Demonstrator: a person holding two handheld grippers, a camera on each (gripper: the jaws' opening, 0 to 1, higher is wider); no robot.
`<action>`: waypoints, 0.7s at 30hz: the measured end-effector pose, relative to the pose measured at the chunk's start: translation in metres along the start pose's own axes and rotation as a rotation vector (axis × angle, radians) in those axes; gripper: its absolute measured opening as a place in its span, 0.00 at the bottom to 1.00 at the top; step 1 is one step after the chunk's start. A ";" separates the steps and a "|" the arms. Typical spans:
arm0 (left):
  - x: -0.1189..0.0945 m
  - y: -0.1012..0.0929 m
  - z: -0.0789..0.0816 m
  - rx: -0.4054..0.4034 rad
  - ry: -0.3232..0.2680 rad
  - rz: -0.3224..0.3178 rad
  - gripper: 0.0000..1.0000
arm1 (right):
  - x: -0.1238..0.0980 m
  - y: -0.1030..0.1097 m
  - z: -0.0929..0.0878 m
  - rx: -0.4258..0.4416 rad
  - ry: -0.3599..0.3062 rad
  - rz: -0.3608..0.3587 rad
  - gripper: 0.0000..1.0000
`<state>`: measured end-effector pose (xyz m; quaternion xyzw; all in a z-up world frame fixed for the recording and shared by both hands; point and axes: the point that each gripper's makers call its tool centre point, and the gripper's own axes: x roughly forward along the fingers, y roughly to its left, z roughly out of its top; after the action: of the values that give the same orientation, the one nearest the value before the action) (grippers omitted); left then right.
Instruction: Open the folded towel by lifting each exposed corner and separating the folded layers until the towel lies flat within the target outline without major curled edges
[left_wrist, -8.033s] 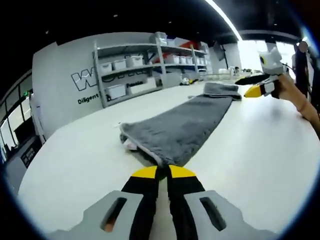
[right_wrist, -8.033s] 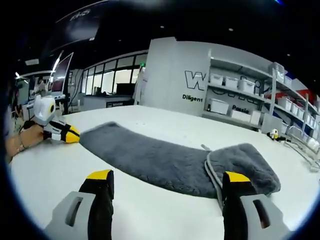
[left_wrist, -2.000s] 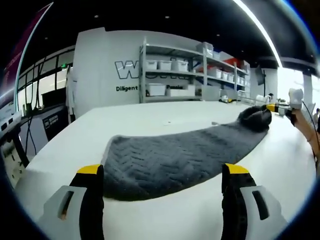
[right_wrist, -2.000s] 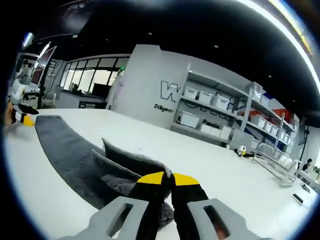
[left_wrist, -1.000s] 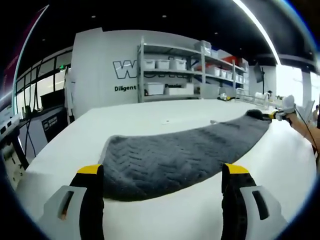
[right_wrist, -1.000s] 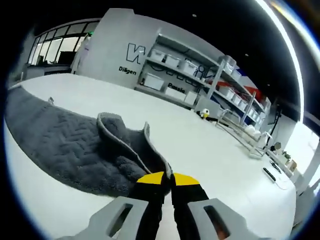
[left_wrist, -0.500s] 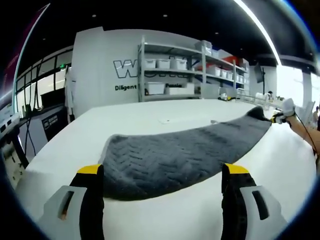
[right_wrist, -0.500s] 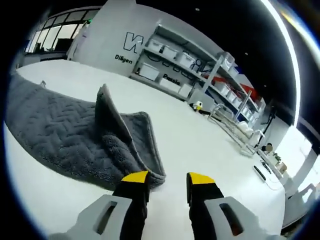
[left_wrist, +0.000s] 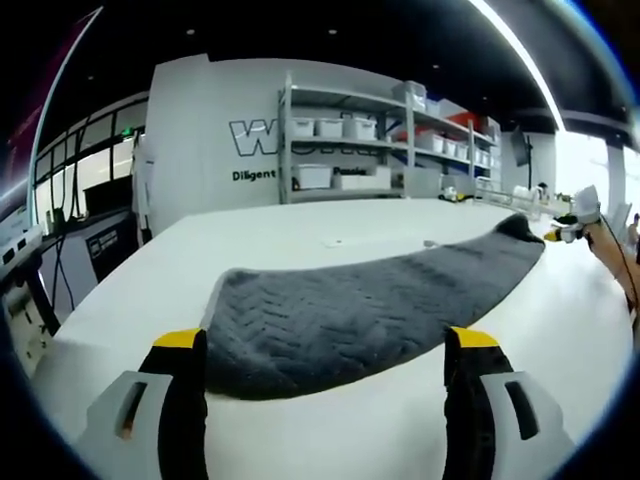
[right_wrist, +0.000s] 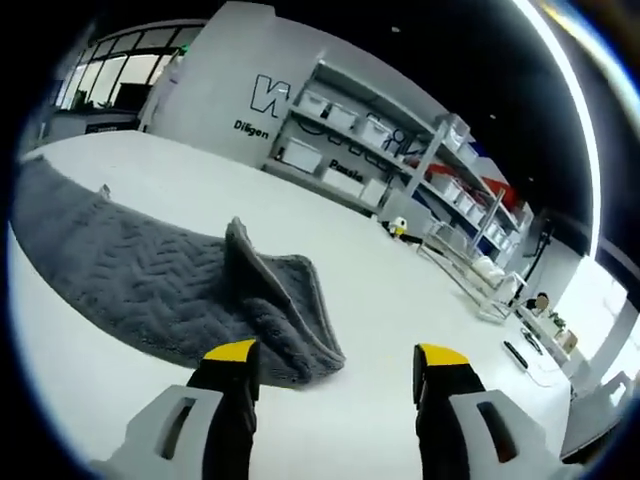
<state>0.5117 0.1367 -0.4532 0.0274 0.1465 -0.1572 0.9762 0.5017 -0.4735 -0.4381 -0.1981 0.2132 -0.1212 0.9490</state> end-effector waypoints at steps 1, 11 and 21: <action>0.000 0.000 0.000 -0.001 0.000 0.001 0.98 | -0.002 0.007 0.005 0.011 -0.031 0.026 0.68; 0.000 -0.002 0.009 0.007 -0.034 -0.017 0.99 | -0.036 0.084 0.058 0.048 -0.271 0.240 0.92; -0.001 -0.003 0.010 0.001 -0.040 -0.026 0.99 | -0.057 0.165 0.081 -0.021 -0.272 0.375 0.99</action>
<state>0.5123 0.1333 -0.4433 0.0231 0.1272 -0.1704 0.9769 0.5118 -0.2818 -0.4215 -0.1794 0.1176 0.0872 0.9728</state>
